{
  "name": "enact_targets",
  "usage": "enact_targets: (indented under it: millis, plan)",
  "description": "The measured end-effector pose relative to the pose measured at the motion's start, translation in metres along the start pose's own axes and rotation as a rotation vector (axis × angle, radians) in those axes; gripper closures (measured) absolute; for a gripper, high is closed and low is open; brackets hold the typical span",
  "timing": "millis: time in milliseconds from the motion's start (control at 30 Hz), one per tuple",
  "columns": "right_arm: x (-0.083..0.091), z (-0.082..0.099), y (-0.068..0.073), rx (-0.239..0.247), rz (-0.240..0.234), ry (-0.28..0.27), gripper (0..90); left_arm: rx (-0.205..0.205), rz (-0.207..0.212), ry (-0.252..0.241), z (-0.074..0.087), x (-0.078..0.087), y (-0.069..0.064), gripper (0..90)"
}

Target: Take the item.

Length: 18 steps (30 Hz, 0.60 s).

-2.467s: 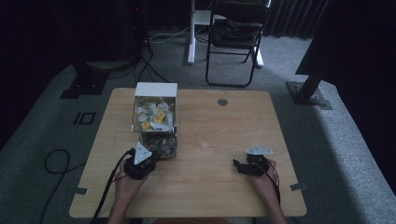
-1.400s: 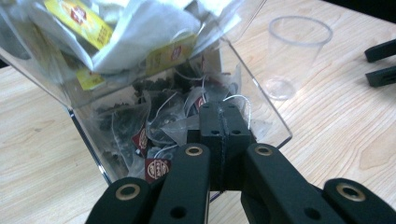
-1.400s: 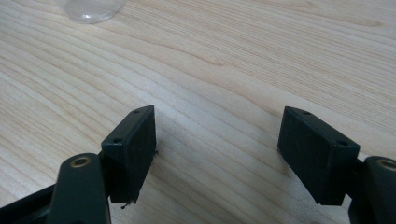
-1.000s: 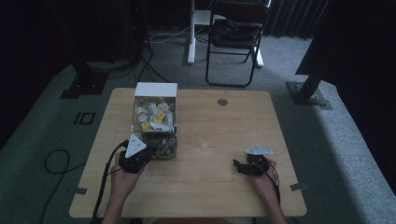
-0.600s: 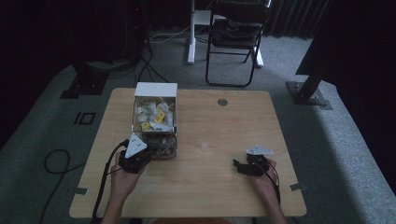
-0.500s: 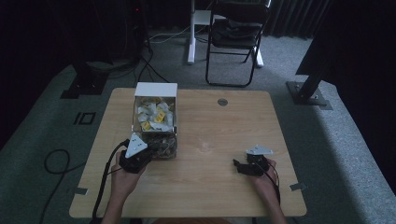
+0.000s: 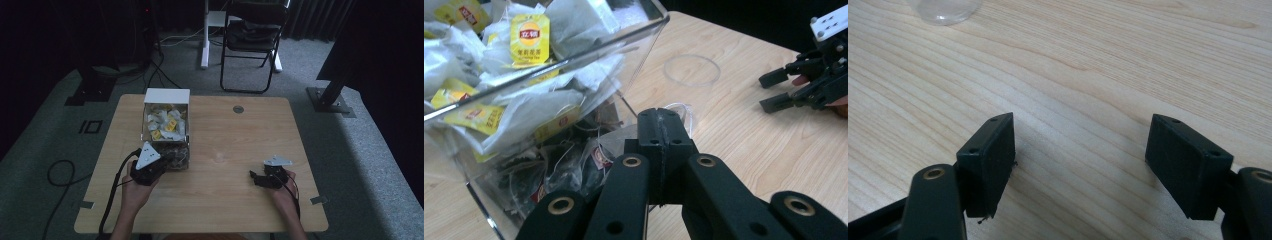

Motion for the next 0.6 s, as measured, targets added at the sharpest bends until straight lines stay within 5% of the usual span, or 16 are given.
enact_targets:
  millis: [600]
  plan:
    - [0.000, 0.000, 0.000, 0.001, 0.000, 0.001, 27.5, -0.012, 0.031, -0.019, -0.011, -0.011, -0.011, 90.0]
Point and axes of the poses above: each handheld gripper's, and its own axes: x roughly backward along the jaws, z roughly out of its underside, y roughly to its left, the point moved 6 cm from there along -x, roughly forward along the jaws, and after that the axes turned 2 degrees about -x, right-handed, at the moved point
